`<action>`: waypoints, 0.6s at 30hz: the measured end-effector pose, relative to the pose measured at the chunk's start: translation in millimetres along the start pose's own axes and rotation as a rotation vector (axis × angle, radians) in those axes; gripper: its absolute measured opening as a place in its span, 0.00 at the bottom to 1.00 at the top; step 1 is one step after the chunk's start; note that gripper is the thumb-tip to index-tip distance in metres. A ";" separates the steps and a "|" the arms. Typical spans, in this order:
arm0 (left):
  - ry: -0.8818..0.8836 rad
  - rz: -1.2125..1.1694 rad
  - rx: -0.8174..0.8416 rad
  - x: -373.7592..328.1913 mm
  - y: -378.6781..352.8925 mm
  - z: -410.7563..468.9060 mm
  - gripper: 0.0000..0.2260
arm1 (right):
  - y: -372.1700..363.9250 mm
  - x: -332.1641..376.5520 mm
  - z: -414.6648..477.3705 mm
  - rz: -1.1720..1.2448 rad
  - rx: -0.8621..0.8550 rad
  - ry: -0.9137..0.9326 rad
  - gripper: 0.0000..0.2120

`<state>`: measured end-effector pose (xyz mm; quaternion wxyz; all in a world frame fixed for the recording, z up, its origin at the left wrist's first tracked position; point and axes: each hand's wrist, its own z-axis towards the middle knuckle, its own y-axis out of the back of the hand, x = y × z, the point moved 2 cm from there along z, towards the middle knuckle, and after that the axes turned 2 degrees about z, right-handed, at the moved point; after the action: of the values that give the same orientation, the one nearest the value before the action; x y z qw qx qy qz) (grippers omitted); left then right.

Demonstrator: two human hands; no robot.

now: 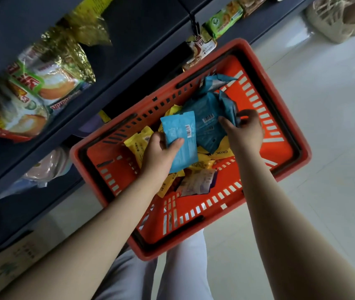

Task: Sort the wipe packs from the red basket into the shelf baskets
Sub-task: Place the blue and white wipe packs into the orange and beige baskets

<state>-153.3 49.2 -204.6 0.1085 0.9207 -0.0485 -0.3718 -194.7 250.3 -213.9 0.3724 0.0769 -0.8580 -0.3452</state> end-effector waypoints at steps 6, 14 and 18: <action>-0.020 -0.095 -0.035 -20.8 12.1 -41.4 0.13 | 46.1 19.5 -43.8 0.338 0.108 -0.013 0.07; -0.134 -0.196 -0.064 -118.7 73.5 -200.5 0.04 | 155.7 97.8 -184.9 0.855 0.431 0.002 0.09; -0.193 -0.333 -0.130 -152.3 125.7 -284.8 0.04 | 200.3 148.7 -253.7 0.866 0.473 0.128 0.04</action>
<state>-65.9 -0.4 127.1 0.0994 0.8672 0.1185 -0.4733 -99.7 206.9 126.3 0.5058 -0.1834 -0.8414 0.0508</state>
